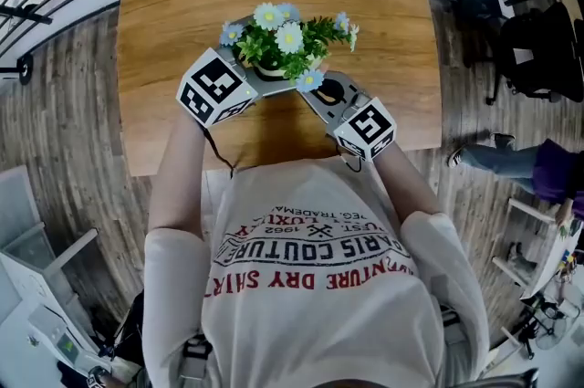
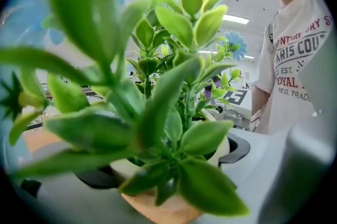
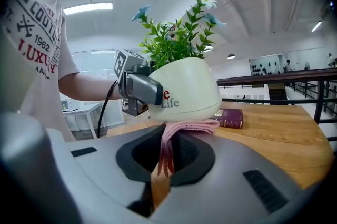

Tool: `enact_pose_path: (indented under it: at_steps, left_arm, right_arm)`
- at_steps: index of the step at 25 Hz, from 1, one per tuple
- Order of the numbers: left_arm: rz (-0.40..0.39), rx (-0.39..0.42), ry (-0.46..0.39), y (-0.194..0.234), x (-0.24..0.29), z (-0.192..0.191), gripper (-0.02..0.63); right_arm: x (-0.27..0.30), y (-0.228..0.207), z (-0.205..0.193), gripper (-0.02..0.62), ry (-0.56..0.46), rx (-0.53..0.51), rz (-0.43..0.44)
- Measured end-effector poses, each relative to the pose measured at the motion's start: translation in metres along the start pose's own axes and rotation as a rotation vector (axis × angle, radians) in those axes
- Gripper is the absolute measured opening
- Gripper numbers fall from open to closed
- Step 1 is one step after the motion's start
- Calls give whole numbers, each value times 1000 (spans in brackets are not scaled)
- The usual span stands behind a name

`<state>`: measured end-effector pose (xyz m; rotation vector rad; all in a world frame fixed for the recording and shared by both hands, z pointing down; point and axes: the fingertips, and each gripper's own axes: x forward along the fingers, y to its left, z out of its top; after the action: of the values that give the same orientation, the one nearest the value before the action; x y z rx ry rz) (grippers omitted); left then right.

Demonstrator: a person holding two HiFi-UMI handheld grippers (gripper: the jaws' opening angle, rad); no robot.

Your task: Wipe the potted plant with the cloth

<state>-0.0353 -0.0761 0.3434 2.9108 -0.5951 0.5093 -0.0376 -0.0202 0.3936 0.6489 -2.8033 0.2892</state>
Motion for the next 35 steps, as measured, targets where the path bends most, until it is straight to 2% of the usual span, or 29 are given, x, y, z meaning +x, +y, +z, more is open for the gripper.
enact_pose_path:
  at_steps: [6, 10, 16, 21, 24, 28, 30, 35]
  left_arm:
    - [32, 6, 33, 7, 0, -18, 537]
    - [57, 11, 15, 10, 3, -21, 537]
    - [58, 30, 18, 0, 26, -36, 537]
    - [44, 73, 90, -14, 58, -66, 537]
    - [31, 65, 140, -19, 79, -90, 537]
    - [19, 77, 141, -24, 111, -112, 537]
    - [-1, 75, 151, -29, 124, -122, 537]
    - [-32, 95, 182, -35, 156, -143, 537]
  right_arm:
    - [-5, -17, -10, 36, 23, 20, -27]
    - [-10, -38, -15, 37, 42, 30, -77]
    - [-31, -82, -41, 36, 112, 62, -228]
    - [-64, -125, -63, 37, 155, 97, -360]
    - [-82, -153, -72, 37, 176, 69, -427]
    - [-105, -191, -81, 37, 173, 92, -507]
    - [-115, -205, -85, 37, 162, 120, -521]
    - [-123, -223, -97, 37, 178, 113, -508]
